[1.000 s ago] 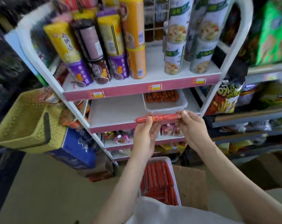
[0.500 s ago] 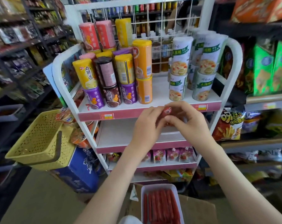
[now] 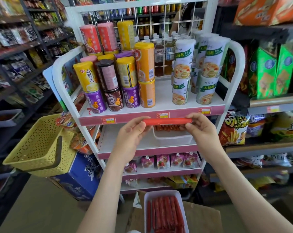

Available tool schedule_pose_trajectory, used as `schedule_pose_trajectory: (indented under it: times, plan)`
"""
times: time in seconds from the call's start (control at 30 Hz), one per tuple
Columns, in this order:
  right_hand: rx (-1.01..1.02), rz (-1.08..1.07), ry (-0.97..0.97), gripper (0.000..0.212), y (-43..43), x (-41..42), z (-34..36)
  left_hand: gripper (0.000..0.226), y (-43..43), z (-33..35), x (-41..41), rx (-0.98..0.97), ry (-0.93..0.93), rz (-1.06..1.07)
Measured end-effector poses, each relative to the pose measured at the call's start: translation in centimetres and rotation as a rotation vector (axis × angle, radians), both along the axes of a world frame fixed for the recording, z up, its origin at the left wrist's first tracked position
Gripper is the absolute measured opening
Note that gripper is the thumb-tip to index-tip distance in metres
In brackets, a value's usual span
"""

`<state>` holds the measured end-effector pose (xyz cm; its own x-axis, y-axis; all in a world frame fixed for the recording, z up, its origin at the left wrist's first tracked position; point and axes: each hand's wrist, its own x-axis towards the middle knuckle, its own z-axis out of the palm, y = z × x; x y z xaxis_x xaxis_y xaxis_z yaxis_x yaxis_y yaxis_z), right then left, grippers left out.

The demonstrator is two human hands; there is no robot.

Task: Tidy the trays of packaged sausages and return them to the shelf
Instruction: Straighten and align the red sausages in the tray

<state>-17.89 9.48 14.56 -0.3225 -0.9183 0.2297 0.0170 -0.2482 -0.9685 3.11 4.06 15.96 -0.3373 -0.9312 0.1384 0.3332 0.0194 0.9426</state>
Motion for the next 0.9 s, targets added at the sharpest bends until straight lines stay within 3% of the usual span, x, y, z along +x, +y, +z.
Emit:
schedule_pose_trajectory:
  times: [0.07, 0.2, 0.33, 0.4, 0.47, 0.57, 0.63, 0.7, 0.83, 0.9]
  plan:
    - [0.025, 0.022, -0.028, 0.029, -0.3, 0.5, -0.9, 0.016, 1.1, 0.2, -0.9, -0.104, 0.004, 0.026]
    - [0.098, 0.026, 0.023, 0.03, -0.6, 1.0, -2.6, 0.019, 3.4, 0.7, -2.7, -0.332, -0.213, 0.148]
    - [0.089, 0.063, 0.375, 0.027, 0.1, 1.6, -2.8, 0.025, 4.4, -0.4, -4.0, -0.741, -0.473, 0.361]
    - [-0.047, 0.048, 0.587, 0.034, 0.5, 2.3, -2.6, 0.027, 4.4, -1.1, -4.4, -0.875, -0.559, 0.456]
    - [-0.197, -0.001, 0.693, 0.024, 0.8, 3.2, -2.6, 0.029, 4.7, -1.2, -4.7, -0.959, -0.577, 0.52]
    - [-0.281, -0.032, 0.628, 0.018, 1.1, 3.6, -2.5, 0.031, 5.1, -1.1, -4.9, -1.031, -0.572, 0.54]
    - [-0.231, -0.041, 0.593, 0.015, 1.3, 3.6, -2.4, 0.035, 5.1, -1.0, -4.9, -1.004, -0.545, 0.466]
    - [-0.077, -0.011, 0.408, 0.024, 1.6, 3.7, -2.0, 0.044, 5.2, -1.3, -4.5, -0.865, -0.492, 0.319]
    - [0.161, 0.212, -0.643, 0.019, 1.5, 3.1, -1.3, 0.05, 5.3, -3.3, -3.4, -0.627, -0.524, 0.166]
    - [0.241, 0.224, -0.896, 0.018, 1.3, 2.9, -1.3, 0.05, 5.4, -4.4, -3.3, -0.667, -0.568, 0.182]
